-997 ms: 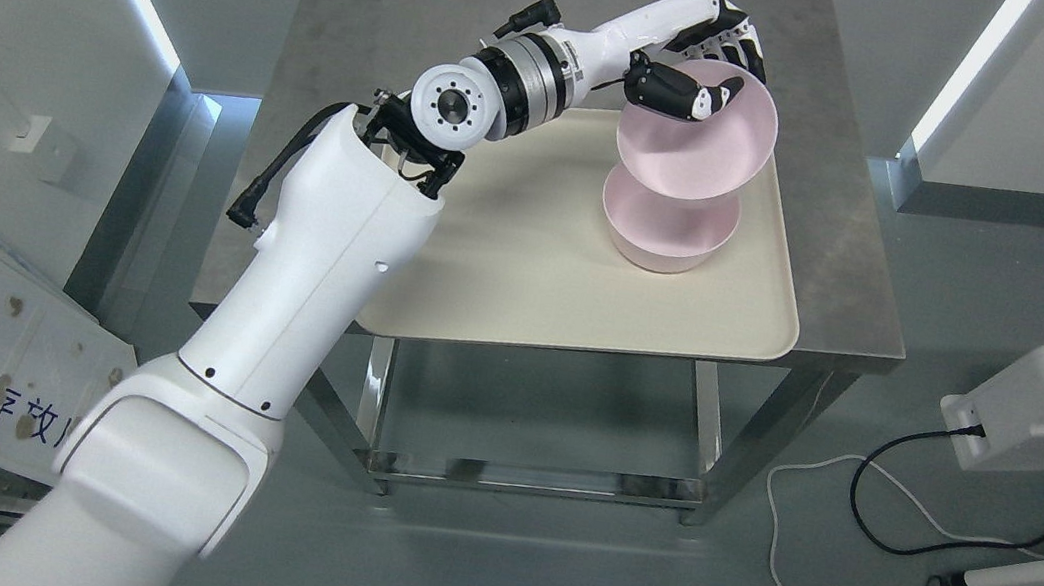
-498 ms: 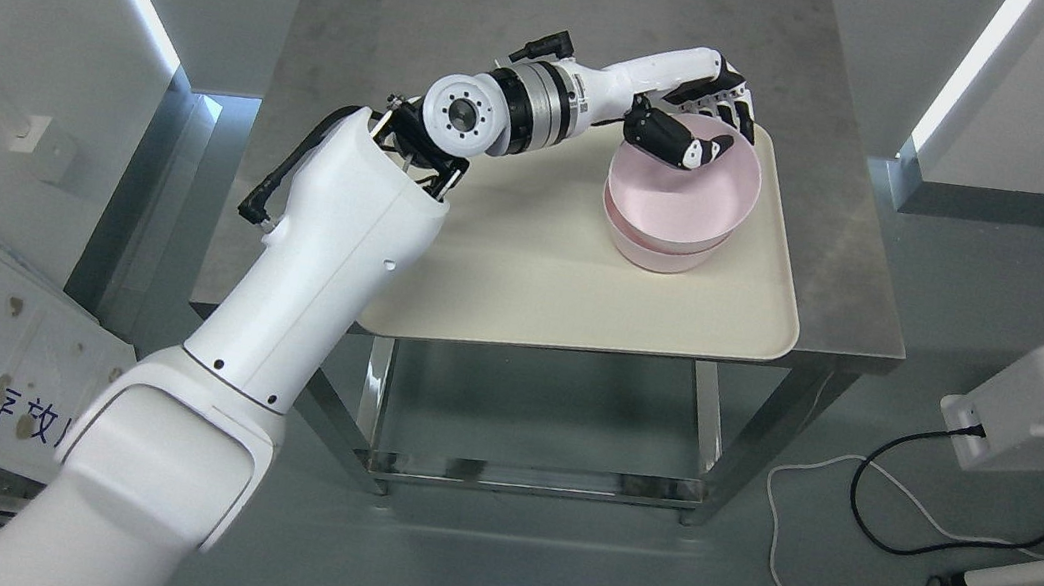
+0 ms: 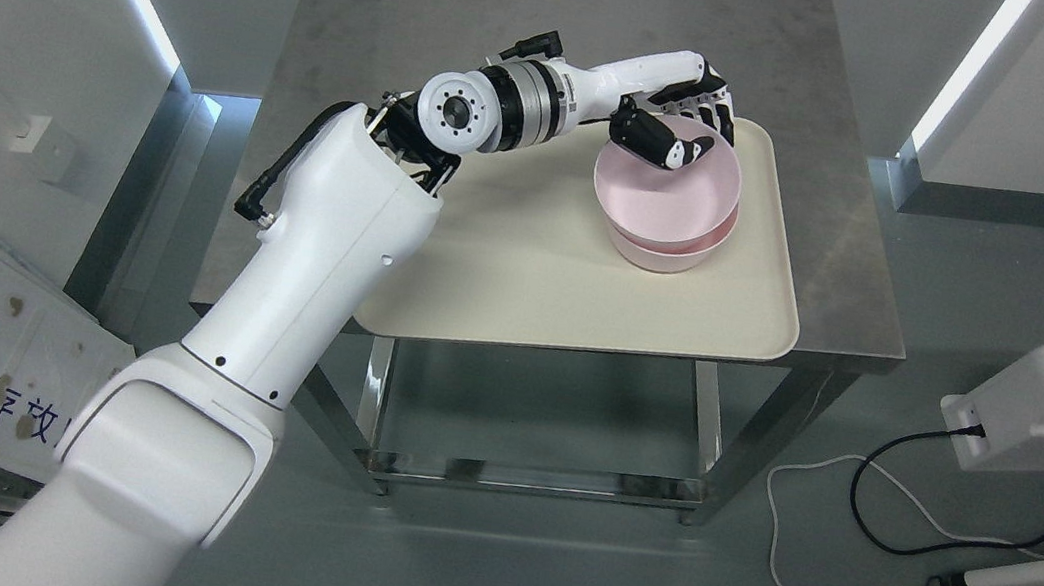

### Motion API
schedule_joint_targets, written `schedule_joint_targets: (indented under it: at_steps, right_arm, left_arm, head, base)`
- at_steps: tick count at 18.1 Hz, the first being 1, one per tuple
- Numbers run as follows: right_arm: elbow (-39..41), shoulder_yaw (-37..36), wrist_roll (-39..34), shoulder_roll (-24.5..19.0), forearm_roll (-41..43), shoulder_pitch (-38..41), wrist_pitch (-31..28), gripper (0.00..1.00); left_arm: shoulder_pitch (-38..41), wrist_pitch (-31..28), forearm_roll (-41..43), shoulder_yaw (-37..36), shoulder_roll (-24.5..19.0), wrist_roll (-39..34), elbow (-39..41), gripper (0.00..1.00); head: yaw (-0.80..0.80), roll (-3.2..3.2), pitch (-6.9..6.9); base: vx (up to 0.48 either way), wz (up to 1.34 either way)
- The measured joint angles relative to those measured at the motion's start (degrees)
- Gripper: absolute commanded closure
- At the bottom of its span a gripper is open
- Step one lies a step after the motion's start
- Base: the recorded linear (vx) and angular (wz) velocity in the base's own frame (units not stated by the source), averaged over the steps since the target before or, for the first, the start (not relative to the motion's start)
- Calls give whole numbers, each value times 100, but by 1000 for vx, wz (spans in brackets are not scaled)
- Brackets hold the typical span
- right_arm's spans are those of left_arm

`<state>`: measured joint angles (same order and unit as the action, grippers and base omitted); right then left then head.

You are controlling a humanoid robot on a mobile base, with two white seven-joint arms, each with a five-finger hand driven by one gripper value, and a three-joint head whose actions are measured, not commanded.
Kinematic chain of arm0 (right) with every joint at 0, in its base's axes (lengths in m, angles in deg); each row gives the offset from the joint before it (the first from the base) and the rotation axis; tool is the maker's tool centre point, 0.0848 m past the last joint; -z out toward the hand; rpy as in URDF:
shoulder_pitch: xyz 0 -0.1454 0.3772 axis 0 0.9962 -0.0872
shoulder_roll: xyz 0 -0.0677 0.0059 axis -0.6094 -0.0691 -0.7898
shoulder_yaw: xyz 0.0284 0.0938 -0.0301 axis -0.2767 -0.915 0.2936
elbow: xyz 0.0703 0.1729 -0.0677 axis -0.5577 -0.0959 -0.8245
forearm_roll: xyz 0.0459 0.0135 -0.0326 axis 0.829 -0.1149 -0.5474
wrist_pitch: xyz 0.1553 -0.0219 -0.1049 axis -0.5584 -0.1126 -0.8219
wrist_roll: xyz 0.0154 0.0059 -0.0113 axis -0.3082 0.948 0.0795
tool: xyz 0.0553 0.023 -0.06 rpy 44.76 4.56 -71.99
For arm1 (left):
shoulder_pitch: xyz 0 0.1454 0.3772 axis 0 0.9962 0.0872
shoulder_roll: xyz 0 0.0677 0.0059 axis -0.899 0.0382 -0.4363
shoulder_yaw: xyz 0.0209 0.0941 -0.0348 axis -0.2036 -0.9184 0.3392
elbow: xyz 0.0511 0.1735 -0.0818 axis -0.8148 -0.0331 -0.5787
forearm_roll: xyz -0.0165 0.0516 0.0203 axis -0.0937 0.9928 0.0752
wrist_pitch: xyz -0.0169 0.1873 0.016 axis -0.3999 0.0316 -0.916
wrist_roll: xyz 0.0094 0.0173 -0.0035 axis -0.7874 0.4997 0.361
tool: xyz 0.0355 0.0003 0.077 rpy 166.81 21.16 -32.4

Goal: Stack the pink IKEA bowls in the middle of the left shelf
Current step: 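Open the left hand and withdraw it from the stacked bowls, then grasp the stacked pink bowls by the rim with the left hand and lift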

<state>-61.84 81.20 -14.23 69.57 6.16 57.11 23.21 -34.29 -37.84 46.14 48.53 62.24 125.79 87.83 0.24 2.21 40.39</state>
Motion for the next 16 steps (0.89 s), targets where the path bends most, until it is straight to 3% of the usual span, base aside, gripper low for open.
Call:
schedule_joint_targets:
  at_steps: [9,12,16]
  right_arm:
    - [0,0,-5,0,0,0,0,0]
    - [0,0,-5,0,0,0,1,0]
    - [0,0,-6,0,0,0,1,0]
  left_arm:
    - [202,49,-463,688,4,270,461,49]
    - [783,-27,-746,1084,5,1252,1094,48]
    - [1539,265,-600,1402,5,1344,1671,47]
  head:
    - [0,0,0]
    - [0,0,0]
    - [0,0,0]
  base:
    - [0,0]
    - [0,0]
    - [0,0]
